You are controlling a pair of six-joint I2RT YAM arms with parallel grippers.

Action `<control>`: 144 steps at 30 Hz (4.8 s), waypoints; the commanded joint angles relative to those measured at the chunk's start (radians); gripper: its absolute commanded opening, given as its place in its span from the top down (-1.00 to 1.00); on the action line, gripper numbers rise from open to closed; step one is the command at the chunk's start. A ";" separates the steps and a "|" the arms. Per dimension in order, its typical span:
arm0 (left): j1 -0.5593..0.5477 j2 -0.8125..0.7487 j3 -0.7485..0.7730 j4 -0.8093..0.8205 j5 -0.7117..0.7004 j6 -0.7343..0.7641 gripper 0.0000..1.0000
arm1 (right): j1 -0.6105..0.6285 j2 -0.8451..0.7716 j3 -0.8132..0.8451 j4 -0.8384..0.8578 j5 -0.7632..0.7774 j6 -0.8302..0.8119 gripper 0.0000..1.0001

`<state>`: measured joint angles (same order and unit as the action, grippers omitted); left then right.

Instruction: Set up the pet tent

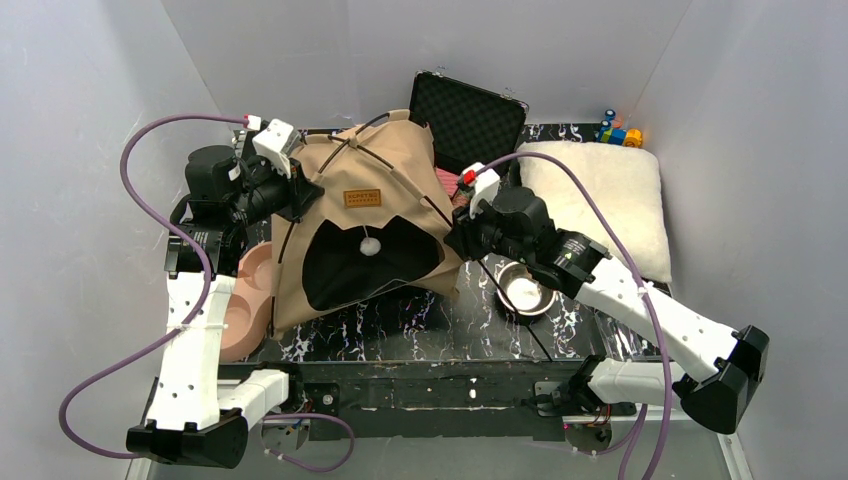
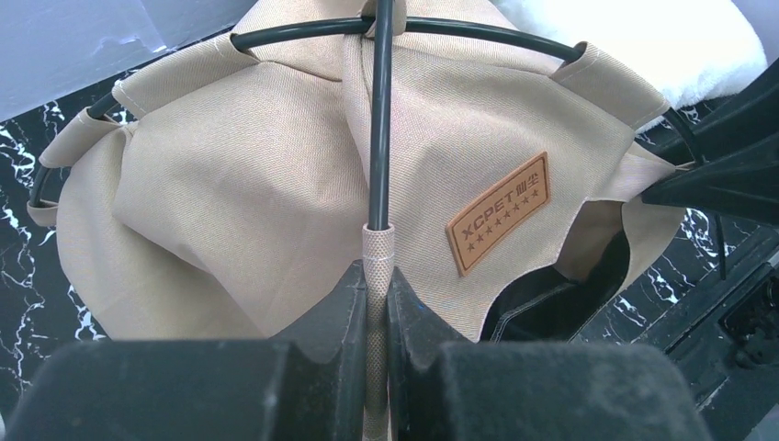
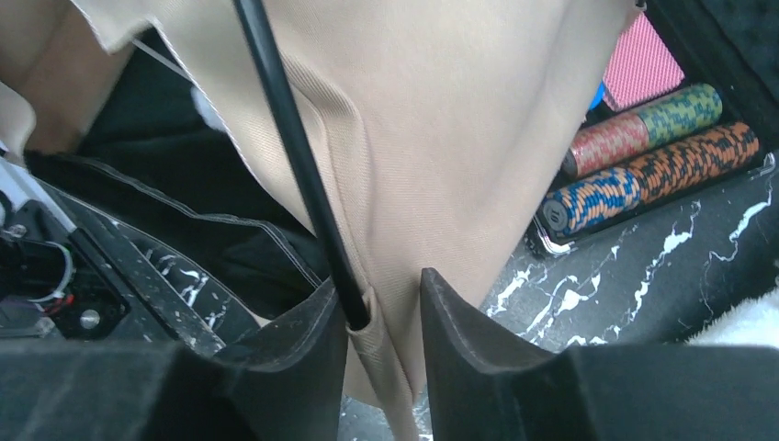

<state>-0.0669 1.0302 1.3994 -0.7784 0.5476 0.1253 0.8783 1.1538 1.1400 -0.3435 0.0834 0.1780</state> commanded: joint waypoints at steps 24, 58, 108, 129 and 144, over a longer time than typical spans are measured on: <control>0.116 0.069 0.057 0.127 -0.155 -0.160 1.00 | 0.034 -0.219 -0.254 -0.057 0.005 0.228 0.69; 0.098 -0.175 -0.495 0.370 0.107 -0.642 -0.91 | 0.376 0.080 0.058 -0.043 0.197 0.418 -0.46; 0.082 -0.328 -0.743 1.023 0.302 -1.038 -0.50 | 0.478 0.129 -0.063 0.049 0.050 0.518 0.97; -0.089 -0.168 -0.759 1.224 0.281 -1.054 -0.33 | 0.481 0.112 -0.076 0.040 0.081 0.529 0.97; -0.211 -0.111 -0.789 1.295 0.392 -1.017 -0.21 | 0.468 0.080 -0.036 -0.006 0.253 0.479 0.97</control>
<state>-0.2523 0.9390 0.6102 0.5350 0.8642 -0.9386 1.3579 1.2671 1.0508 -0.3939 0.2268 0.6914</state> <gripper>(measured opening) 0.616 0.044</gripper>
